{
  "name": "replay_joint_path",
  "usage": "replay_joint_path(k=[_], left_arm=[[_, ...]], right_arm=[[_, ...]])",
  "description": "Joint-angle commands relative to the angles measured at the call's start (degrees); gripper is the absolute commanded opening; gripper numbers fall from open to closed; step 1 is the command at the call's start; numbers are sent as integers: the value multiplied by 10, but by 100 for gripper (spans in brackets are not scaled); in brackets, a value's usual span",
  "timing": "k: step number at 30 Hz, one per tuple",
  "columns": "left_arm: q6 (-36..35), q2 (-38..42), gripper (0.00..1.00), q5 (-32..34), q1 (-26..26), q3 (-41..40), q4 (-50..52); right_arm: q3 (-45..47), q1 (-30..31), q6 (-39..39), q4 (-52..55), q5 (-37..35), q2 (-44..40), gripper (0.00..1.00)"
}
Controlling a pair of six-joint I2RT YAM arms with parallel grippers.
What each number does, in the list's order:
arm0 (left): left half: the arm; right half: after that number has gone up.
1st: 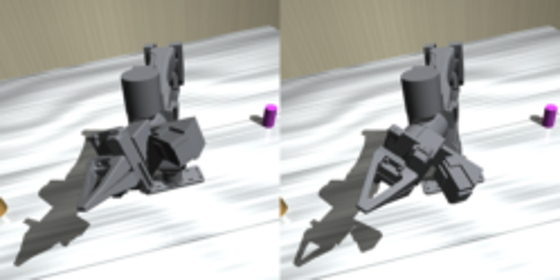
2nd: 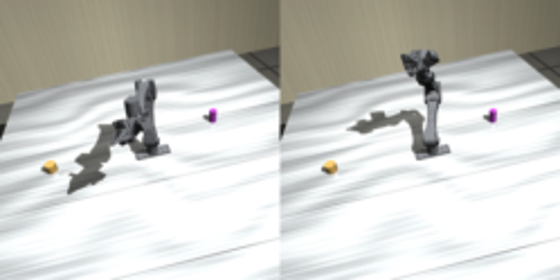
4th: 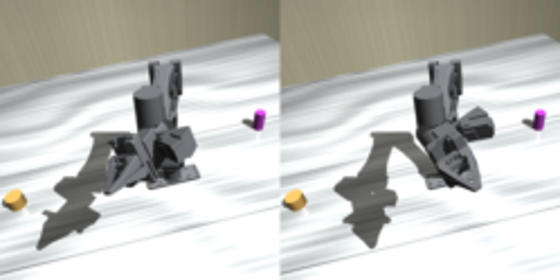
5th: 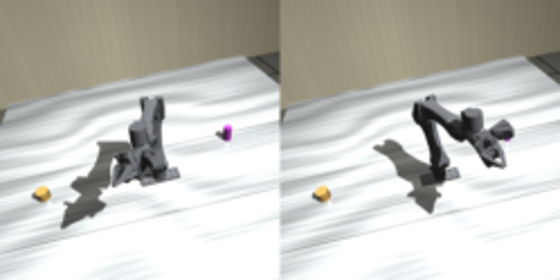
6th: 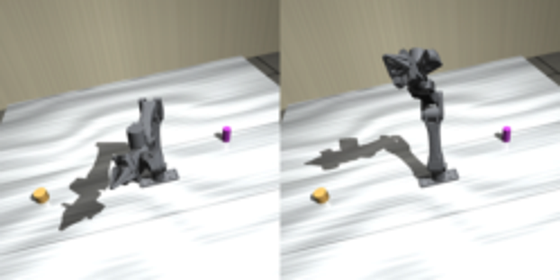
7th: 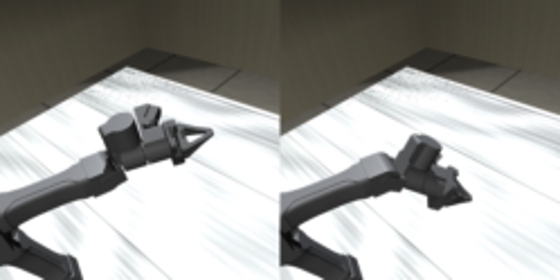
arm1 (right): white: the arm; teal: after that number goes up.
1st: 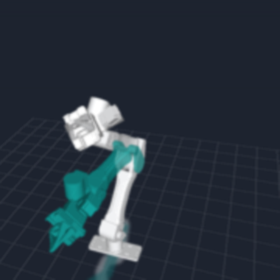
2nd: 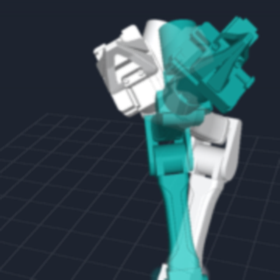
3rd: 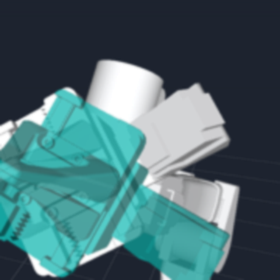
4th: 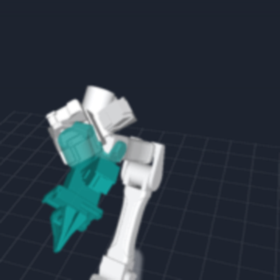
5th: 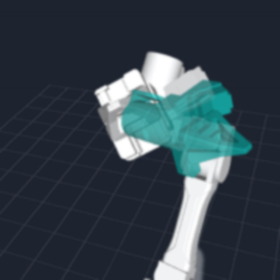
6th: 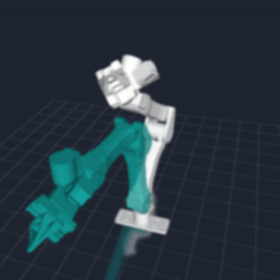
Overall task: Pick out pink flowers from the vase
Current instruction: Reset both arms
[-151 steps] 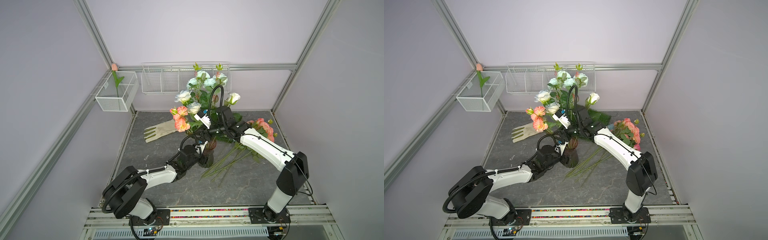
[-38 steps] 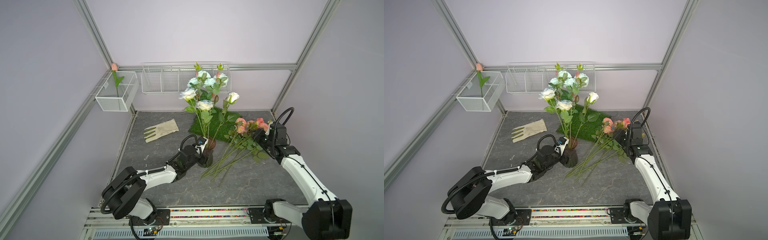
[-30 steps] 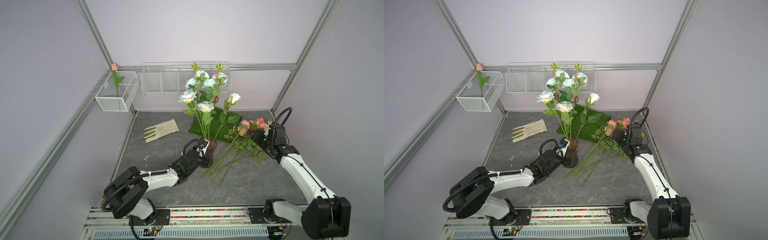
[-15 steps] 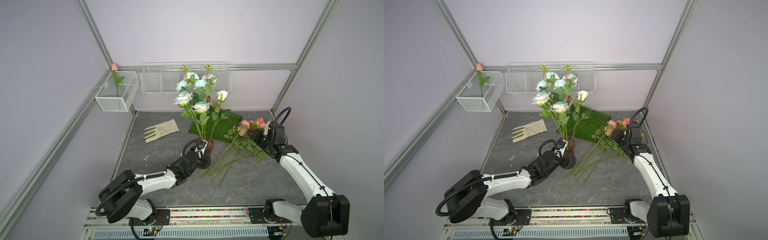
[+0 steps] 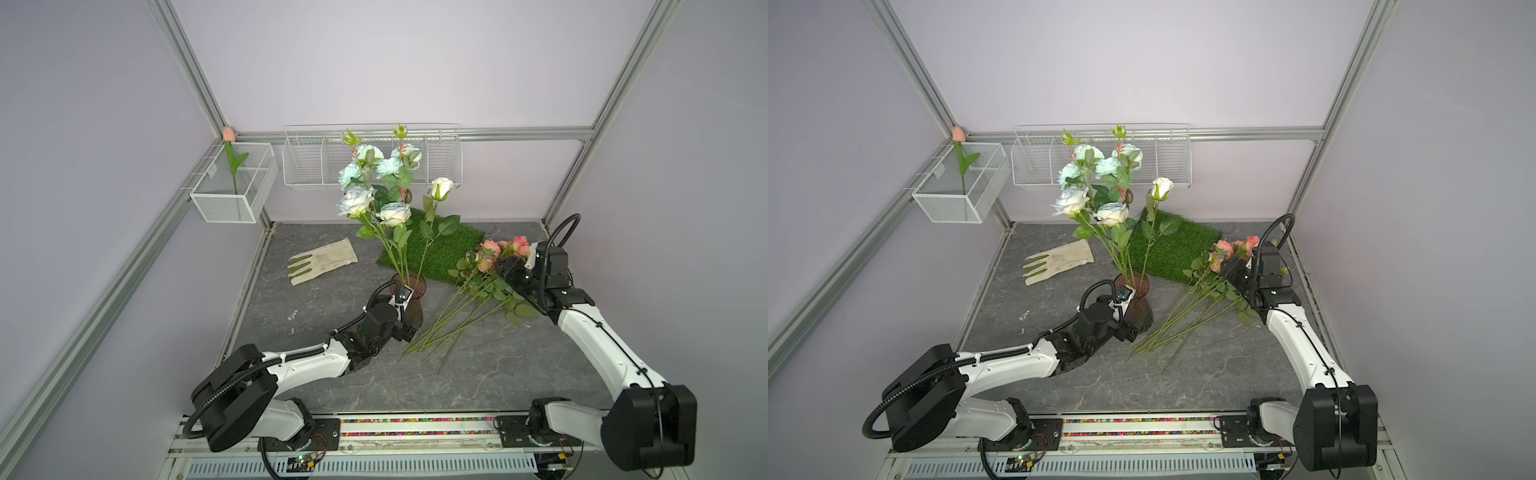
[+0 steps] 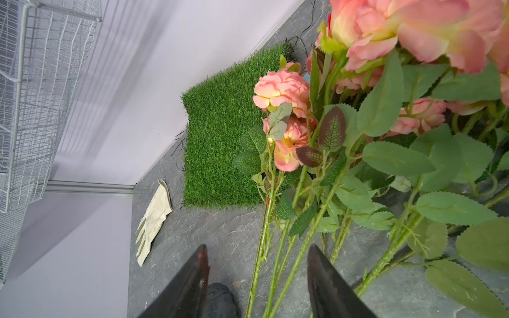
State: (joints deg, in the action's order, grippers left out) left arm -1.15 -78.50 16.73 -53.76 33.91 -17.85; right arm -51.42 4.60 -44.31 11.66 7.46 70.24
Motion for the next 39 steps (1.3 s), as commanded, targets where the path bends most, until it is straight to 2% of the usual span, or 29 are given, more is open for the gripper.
replay_joint_path(k=[1, 12, 19, 25, 28, 29, 31, 34, 37, 39], left_arm=[[-16, 11, 99, 5, -1, 11, 52], [-26, 53, 99, 41, 0, 58, 105], [-8, 72, 99, -12, -1, 64, 159], [47, 100, 99, -74, 0, 28, 185], [91, 111, 99, -69, -1, 1, 183], [98, 112, 99, -57, -1, -4, 186], [152, 121, 99, 11, 0, -6, 209], [177, 156, 99, 76, 25, -18, 211], [213, 193, 99, 119, 104, -9, 243], [221, 214, 99, 156, 162, 1, 268]], right_arm=[[7, 2, 4, -18, 11, 4, 60], [6, 5, 17, -25, 13, -5, 66], [4, 2, 27, 2, -19, -11, 67], [7, -26, 36, 40, -92, -33, 69], [30, -33, 47, 57, -180, -42, 70], [36, -32, 54, 57, -215, -42, 70], [48, -32, 64, 54, -283, -41, 71], [73, -32, 102, 12, -347, -26, 72], [97, -17, 168, -64, -411, 6, 72], [114, 2, 239, -133, -454, 37, 72]])
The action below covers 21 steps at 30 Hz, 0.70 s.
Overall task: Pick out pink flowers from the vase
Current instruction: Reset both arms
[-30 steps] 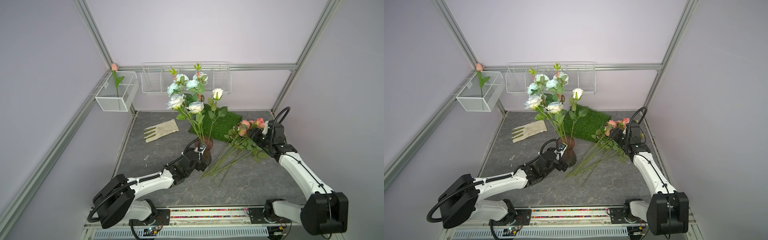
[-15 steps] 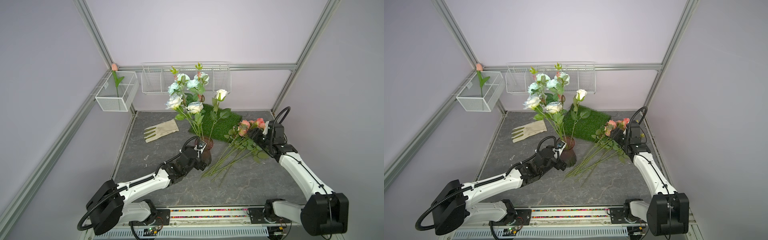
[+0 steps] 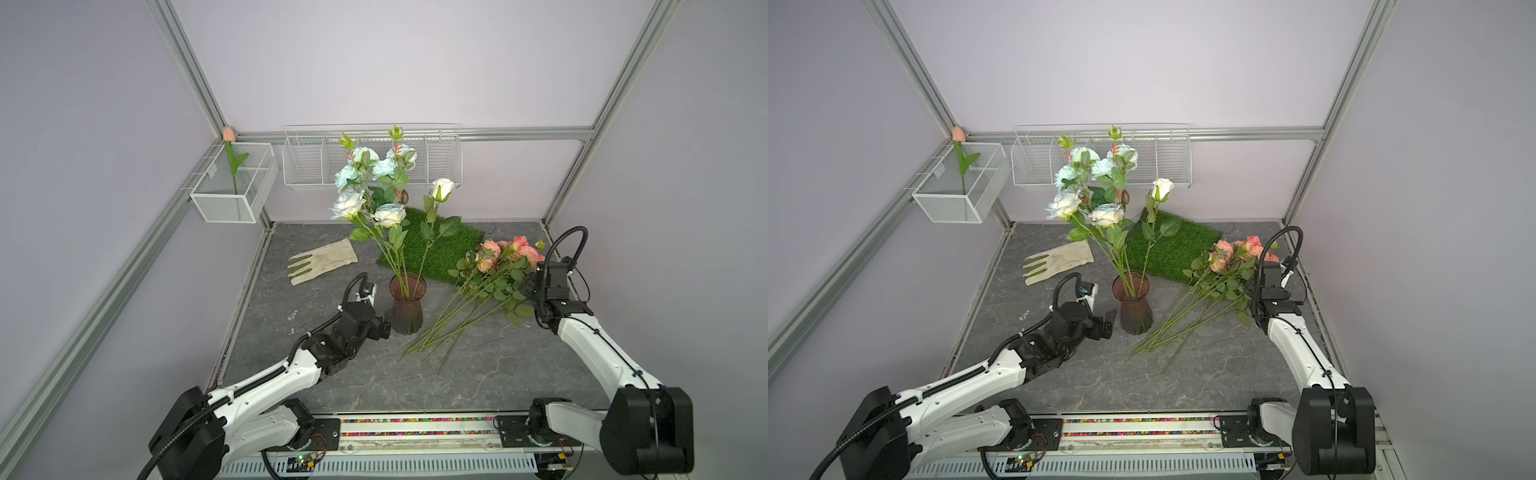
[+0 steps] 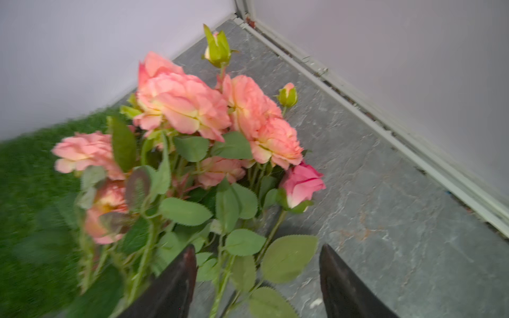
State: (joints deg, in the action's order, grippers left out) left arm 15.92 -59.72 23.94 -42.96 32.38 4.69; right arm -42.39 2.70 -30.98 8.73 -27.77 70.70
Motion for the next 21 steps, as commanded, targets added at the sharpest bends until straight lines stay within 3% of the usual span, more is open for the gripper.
replay_joint_path(k=[1, 5, 7, 8, 11, 15, 17, 19, 21], left_arm=[[49, 33, 99, 96, 75, 21, 51], [17, 44, 99, 173, 158, 27, 49], [11, 38, 99, 211, 195, 24, 40], [5, 35, 99, 207, 216, 19, 32], [-8, 15, 99, 214, 255, 6, 13], [23, -33, 99, 217, 299, 4, 5], [13, -59, 99, 216, 304, 8, -16], [-5, -89, 99, 214, 304, 11, -50], [-20, -121, 99, 206, 304, 9, -88]], right_arm=[[31, 30, 134, -138, -118, 50, 71], [33, 61, 206, -209, -145, 136, 71], [59, 74, 253, -301, -162, 175, 71], [51, 82, 252, -277, -162, 170, 71], [101, 87, 303, -359, -91, 142, 71], [145, 86, 350, -462, -79, 135, 86], [184, 67, 366, -597, -54, 176, 90], [153, 47, 328, -487, -14, 152, 89], [162, 12, 317, -516, 63, 161, 89]])
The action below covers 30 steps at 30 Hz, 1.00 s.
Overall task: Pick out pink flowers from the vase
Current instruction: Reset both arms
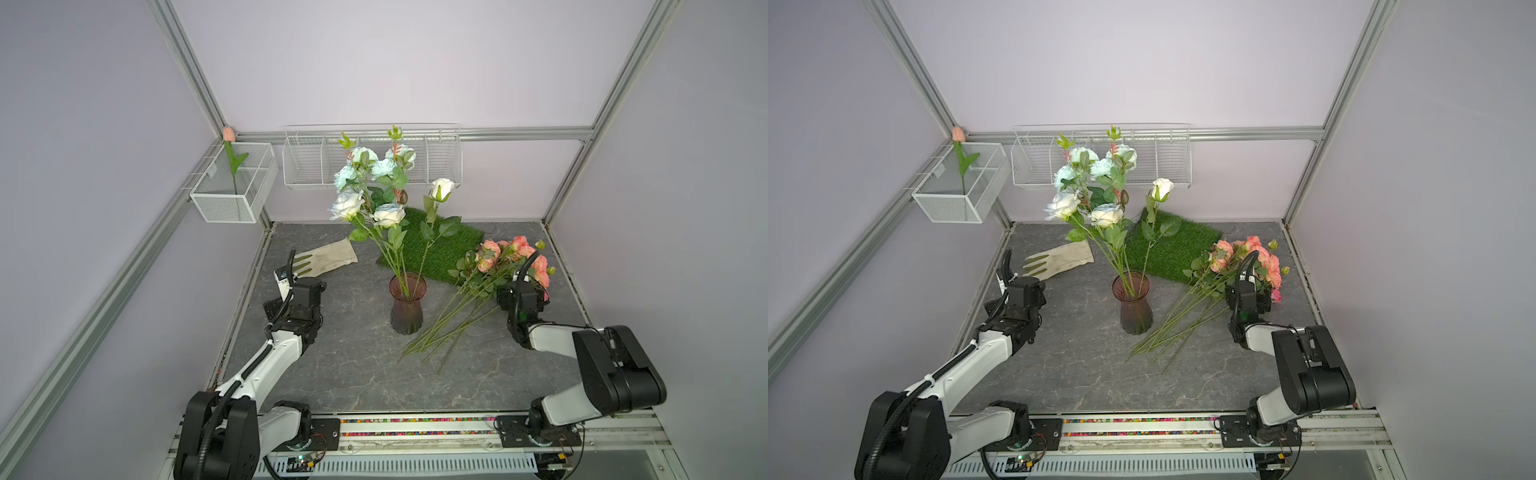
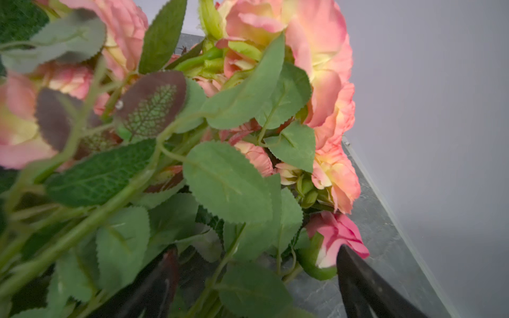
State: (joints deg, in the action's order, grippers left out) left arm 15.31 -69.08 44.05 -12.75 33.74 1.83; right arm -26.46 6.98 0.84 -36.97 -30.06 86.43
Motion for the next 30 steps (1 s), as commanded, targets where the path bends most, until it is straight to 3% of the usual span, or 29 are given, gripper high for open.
replay_joint_path(k=[1, 6, 11, 13, 14, 15, 17, 18, 19, 21, 24, 30], left_arm=[[-21, -42, 99, -4, 2, -6, -80], [-69, -97, 99, -74, 2, -14, -180], [-126, -104, 99, -112, 2, -61, -333], [-143, -105, 99, -116, 3, -71, -361], [-156, -104, 99, -123, 3, -89, -395], [-164, -117, 99, -138, 8, -121, -476], [-153, -182, 99, -150, 25, -171, -625], [-166, -219, 100, -158, 33, -176, -691], [-172, -223, 99, -151, 30, -165, -690], [-132, -170, 99, -166, 42, -115, -498], [-106, -186, 99, -213, 83, -111, -510], [-105, -180, 99, -214, 84, -106, -494]], right_arm=[[-3, -41, -10, -32, 110, -4, 89], [-1, -61, 6, -40, 211, -1, 89], [3, -64, 5, -44, 223, -2, 89], [27, -64, 10, -82, 235, 1, 89], [54, -65, 15, -157, 238, 21, 89], [61, -63, 16, -197, 232, 34, 89], [42, -66, 11, -117, 241, 11, 89], [51, -66, 14, -158, 240, 23, 89], [53, -64, 15, -165, 235, 25, 89], [52, -60, 13, -142, 227, 13, 89], [52, -60, 14, -150, 227, 17, 89], [51, -60, 15, -153, 226, 20, 89]])
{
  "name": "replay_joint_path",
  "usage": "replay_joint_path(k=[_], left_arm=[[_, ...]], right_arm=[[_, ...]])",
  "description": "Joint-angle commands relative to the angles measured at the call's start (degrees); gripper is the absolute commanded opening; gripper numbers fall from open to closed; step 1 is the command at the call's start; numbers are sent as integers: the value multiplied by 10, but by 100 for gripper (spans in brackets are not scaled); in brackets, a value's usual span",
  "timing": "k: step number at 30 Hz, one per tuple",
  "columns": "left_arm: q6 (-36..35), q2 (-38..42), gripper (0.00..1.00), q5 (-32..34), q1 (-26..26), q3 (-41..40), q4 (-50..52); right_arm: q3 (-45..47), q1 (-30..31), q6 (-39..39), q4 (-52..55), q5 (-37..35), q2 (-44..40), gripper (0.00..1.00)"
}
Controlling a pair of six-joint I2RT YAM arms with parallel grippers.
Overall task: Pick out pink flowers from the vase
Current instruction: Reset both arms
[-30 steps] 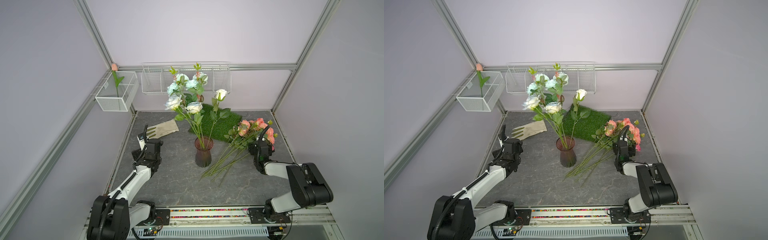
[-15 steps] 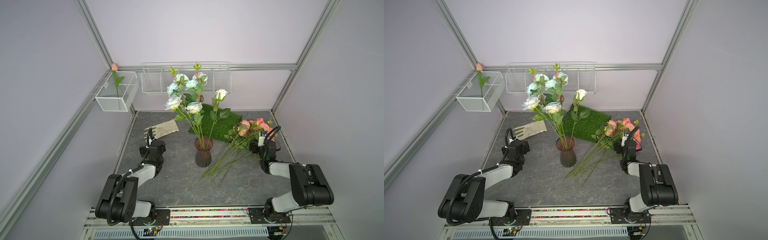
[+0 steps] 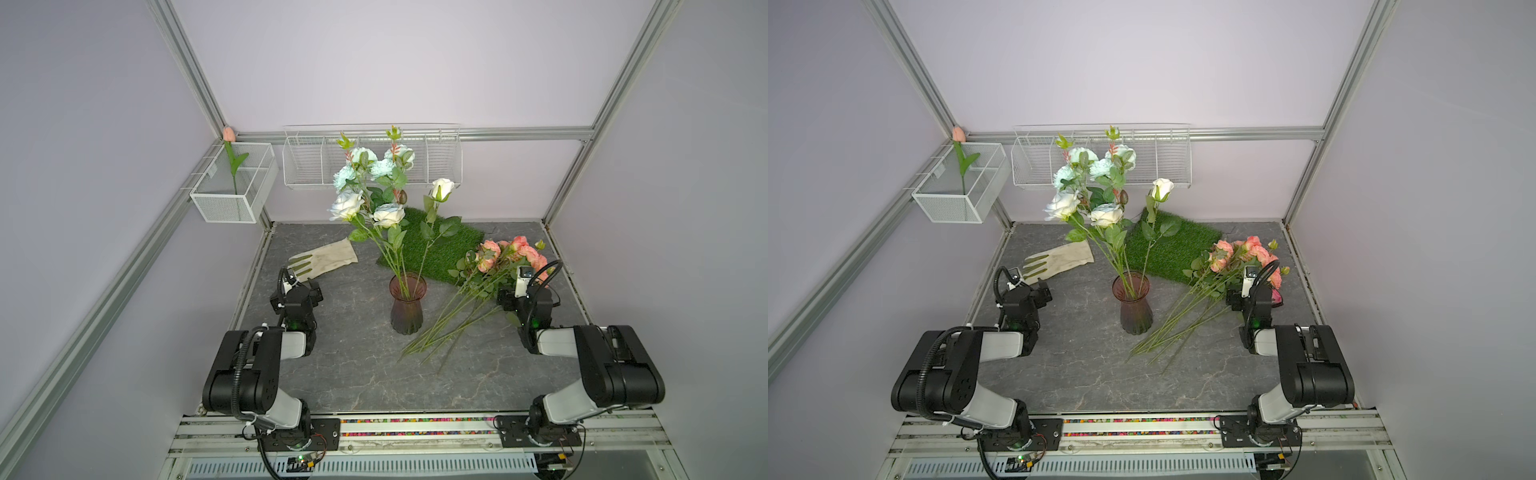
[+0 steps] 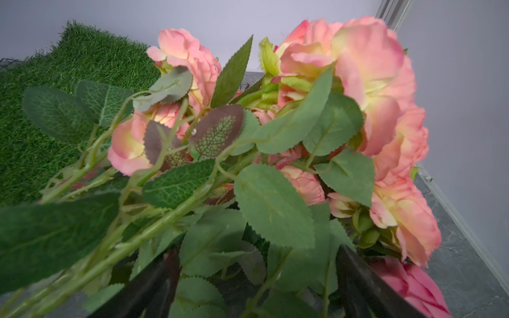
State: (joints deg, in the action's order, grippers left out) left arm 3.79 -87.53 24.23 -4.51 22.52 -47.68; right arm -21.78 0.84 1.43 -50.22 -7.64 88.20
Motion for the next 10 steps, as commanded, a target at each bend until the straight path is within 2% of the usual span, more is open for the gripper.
replay_joint_path(k=[1, 4, 10], left_arm=[[10, 4, 99, -16, 1, 6, 1], [10, 4, 99, -15, 1, 6, 1], [10, 4, 99, -16, 1, 7, 1]], right_arm=[[4, 1, 9, -19, 3, 3, 89], [-1, -11, 3, -9, 27, 3, 89], [1, -11, 4, -11, 28, 1, 89]])
